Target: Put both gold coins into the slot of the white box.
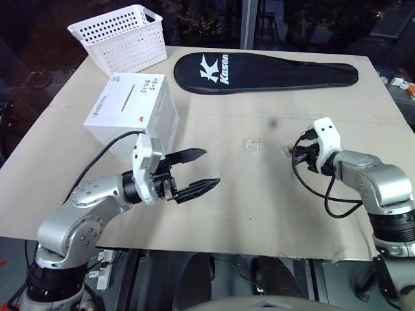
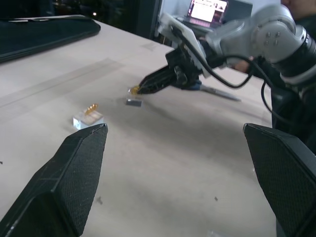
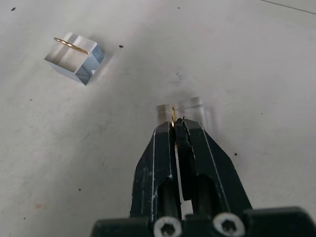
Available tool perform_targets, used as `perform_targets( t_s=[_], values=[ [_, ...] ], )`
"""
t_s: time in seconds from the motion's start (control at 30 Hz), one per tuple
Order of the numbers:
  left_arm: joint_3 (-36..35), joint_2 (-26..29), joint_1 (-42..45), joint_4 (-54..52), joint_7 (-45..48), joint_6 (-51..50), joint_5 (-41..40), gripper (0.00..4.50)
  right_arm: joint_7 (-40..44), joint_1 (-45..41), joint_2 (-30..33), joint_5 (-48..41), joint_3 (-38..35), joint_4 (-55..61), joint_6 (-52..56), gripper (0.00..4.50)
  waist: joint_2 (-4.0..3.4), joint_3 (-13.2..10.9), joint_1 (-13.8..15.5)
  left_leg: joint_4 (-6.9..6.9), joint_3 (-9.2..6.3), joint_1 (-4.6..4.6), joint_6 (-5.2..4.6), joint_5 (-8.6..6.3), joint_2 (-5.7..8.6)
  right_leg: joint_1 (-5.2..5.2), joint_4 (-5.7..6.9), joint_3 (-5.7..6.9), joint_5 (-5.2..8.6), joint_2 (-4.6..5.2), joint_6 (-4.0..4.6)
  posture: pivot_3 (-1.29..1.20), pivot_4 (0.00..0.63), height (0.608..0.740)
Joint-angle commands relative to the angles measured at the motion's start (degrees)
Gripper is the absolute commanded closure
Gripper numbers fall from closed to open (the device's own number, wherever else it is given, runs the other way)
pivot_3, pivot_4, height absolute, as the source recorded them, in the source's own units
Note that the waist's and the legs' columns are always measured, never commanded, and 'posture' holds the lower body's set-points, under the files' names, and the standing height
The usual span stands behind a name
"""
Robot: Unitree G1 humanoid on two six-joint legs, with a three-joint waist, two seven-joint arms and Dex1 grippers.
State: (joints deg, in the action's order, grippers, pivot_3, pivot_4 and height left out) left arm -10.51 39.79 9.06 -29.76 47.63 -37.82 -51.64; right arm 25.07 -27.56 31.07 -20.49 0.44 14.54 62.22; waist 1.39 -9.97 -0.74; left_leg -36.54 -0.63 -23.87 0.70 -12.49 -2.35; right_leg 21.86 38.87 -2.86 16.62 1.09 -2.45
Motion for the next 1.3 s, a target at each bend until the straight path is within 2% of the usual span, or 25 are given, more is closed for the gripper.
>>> perform_targets(
  t_s=[0.03, 0.17, 0.2, 0.27, 0.4, 0.43, 0.47, 0.6, 0.9, 1.3],
  values=[
    [-2.12, -0.98, 4.82, 0.69, -4.74, -4.40, -7.05, 0.00, 4.67, 0.22, -0.17, -7.79, -7.54, 8.09, -0.15, 4.43, -0.01, -0.02, -0.07, -0.01, -0.03, -0.02, 0.00, 0.00, 0.00, 0.00, -0.01, 0.02, 0.00, -0.01, -0.01, 0.00, 0.150, 0.740],
    [-1.50, -1.98, 10.14, 3.49, -6.74, -8.28, -11.93, 0.00, 9.14, 0.38, -0.08, -19.31, -13.07, 15.19, 4.35, 4.43, -0.01, -0.03, -0.26, 0.00, -0.02, -0.01, 0.00, 0.00, 0.00, -0.01, -0.02, 0.01, 0.00, -0.02, -0.01, 0.00, 0.150, 0.740],
    [-1.13, -2.25, 11.24, 4.07, -6.77, -8.74, -12.37, 0.54, 9.29, -0.04, -0.38, -22.01, -14.14, 16.48, 5.62, 4.50, -0.01, -0.03, -0.28, 0.00, -0.02, 0.00, 0.00, 0.00, 0.00, -0.02, -0.01, 0.01, 0.00, -0.02, -0.01, 0.00, 0.150, 0.740],
    [0.27, -3.01, 13.83, 5.11, -6.63, -9.63, -12.77, 1.28, 8.95, -1.62, -1.38, -28.81, -16.19, 19.30, 8.35, 4.50, -0.02, -0.03, -0.33, 0.00, -0.04, 0.00, 0.00, 0.00, -0.01, -0.02, -0.01, 0.02, 0.00, -0.04, -0.01, 0.00, 0.150, 0.740],
    [2.58, -4.48, 18.06, 7.00, -4.25, -11.29, -14.03, 1.28, 5.48, -4.84, -2.65, -38.34, -17.92, 21.74, 11.25, 4.50, -0.01, -0.03, -0.31, 0.00, -0.03, 0.00, 0.00, 0.00, 0.00, -0.02, 0.01, 0.01, 0.00, -0.04, -0.01, 0.00, 0.150, 0.740],
    [3.03, -4.76, 18.87, 7.45, -3.77, -11.56, -14.12, 1.61, 4.53, -5.39, -2.66, -39.78, -17.79, 21.96, 11.23, 4.50, -0.01, -0.03, -0.29, -0.01, -0.02, 0.00, 0.00, 0.00, 0.00, -0.02, 0.00, 0.01, -0.01, -0.04, -0.01, 0.00, 0.150, 0.740],
    [3.63, -4.91, 19.60, 7.86, -3.04, -11.75, -13.96, 1.71, 3.63, -6.01, -2.79, -41.56, -17.75, 22.15, 11.15, 4.50, -0.01, -0.03, -0.27, 0.00, -0.02, 0.00, 0.00, 0.00, 0.00, -0.02, 0.00, 0.01, 0.00, -0.03, -0.01, 0.00, 0.150, 0.740],
    [5.47, -5.17, 21.16, 9.02, -0.73, -11.57, -12.25, 3.33, -0.08, -7.60, -2.18, -48.45, -17.71, 21.85, 10.79, 4.50, -0.02, -0.04, -0.27, 0.00, -0.02, 0.00, 0.00, 0.00, 0.01, -0.02, -0.01, 0.01, 0.00, -0.04, -0.01, 0.00, 0.150, 0.740],
    [6.97, -6.15, 22.94, 9.83, 1.68, -11.66, -11.32, 3.33, -5.83, -8.37, 1.90, -58.11, -15.27, 21.94, 7.63, 4.50, -0.01, -0.04, -0.28, 0.00, -0.01, -0.01, 0.00, 0.00, 0.00, -0.02, -0.02, 0.00, 0.00, -0.03, -0.01, 0.00, 0.150, 0.740],
    [6.87, -6.58, 23.21, 9.84, 2.52, -11.88, -11.08, 3.33, -8.63, -8.69, 5.78, -63.07, -10.35, 21.68, 2.23, 4.50, -0.01, -0.04, -0.28, 0.00, 0.00, -0.01, 0.00, 0.00, 0.00, -0.01, -0.03, -0.02, 0.00, -0.03, -0.01, 0.00, 0.150, 0.740]
  ],
)
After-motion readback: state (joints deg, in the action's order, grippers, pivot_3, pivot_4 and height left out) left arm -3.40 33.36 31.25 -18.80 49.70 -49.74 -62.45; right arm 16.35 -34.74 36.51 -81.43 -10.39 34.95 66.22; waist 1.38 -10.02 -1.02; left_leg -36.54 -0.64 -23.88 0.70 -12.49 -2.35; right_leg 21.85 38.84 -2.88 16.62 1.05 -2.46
